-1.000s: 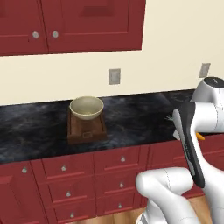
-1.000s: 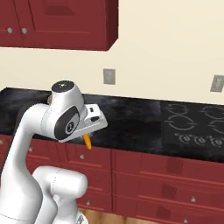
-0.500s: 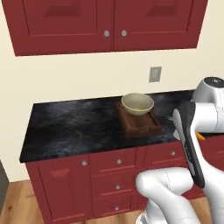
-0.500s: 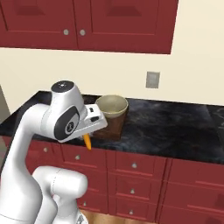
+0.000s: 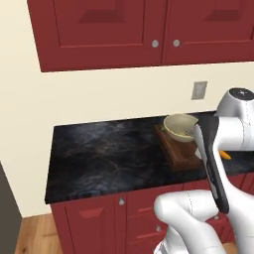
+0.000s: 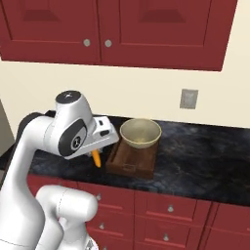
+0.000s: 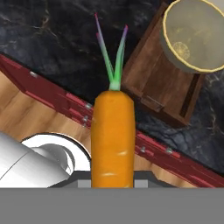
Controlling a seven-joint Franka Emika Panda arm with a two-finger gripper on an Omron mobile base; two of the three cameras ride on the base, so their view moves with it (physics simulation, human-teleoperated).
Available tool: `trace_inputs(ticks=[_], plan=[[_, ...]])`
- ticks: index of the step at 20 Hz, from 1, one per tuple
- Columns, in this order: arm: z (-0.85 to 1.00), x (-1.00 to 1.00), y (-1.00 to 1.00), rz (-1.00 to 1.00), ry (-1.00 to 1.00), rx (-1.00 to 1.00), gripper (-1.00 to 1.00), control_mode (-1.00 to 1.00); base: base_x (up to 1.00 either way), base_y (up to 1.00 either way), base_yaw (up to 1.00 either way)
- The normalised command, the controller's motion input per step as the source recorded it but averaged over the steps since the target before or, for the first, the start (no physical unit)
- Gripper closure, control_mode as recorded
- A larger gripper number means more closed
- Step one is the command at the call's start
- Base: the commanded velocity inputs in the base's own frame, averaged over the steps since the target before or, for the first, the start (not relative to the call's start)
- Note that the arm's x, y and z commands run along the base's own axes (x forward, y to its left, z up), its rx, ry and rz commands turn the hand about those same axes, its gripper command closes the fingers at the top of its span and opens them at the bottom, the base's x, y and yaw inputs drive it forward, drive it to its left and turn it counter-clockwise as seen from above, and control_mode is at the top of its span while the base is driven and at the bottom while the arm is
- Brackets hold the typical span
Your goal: Place the two vegetables and bowl onto the tray for setting up a vegetable dip station.
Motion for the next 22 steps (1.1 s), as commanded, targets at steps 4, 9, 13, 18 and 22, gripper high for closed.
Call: trace_inputs(ticks=[4,9,13,18,22], plan=[[0.0,0.0,0.0,0.0,0.0,0.0,1.0,1.0,0.17,-0.13,0.0],[0.0,0.0,0.0,0.0,0.0,0.0,1.0,1.0,0.0,-0.58,0.0],[0.0,0.0,0.0,0.0,0.0,0.0,1.0,1.0,0.02,-0.54,0.0],[0.0,0.0,0.0,0.0,0.0,0.0,1.0,1.0,0.36,-0.01,0.0],[0.0,0.0,0.0,0.0,0.0,0.0,1.0,1.0,0.45,0.0,0.0]])
